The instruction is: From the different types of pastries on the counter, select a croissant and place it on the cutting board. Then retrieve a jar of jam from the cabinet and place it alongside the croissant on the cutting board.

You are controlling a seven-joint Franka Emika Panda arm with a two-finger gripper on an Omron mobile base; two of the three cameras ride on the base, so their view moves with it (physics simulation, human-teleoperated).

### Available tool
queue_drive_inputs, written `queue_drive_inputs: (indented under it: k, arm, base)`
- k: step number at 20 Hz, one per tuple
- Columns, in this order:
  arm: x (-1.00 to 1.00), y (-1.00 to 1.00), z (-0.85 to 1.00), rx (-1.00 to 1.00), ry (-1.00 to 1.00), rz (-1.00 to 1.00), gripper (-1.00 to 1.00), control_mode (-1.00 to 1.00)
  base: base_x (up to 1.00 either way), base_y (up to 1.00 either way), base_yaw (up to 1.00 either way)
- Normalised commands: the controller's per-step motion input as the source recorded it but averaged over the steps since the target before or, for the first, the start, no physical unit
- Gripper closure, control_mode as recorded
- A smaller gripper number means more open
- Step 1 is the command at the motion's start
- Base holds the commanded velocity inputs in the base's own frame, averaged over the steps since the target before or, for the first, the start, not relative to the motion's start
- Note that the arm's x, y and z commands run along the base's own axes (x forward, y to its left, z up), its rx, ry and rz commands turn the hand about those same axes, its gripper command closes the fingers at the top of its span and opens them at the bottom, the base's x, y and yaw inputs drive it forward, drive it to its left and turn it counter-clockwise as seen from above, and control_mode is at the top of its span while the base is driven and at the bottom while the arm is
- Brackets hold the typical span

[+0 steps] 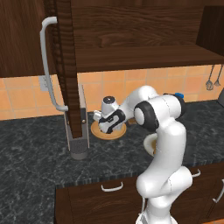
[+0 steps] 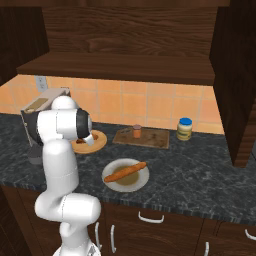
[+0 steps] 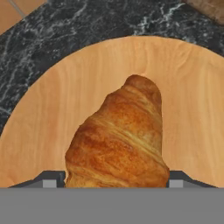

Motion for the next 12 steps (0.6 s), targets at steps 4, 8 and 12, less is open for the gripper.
queue_drive_inputs:
  k: [4,8,12]
  arm:
    - [-0.44,-0.23,0.43,0.0,-0.09,-0.1,1.0,-1.0]
    - [-0.38,-0.53,0.38,0.0,0.0,-0.08,1.0,-1.0]
    - [-0.09,-0.49,0.27,-0.01,0.04,-0.07,1.0,-1.0]
  base:
    - [0.0,0.0,0.0]
    - [0.0,0.0,0.0]
    - [0.0,0.0,0.0]
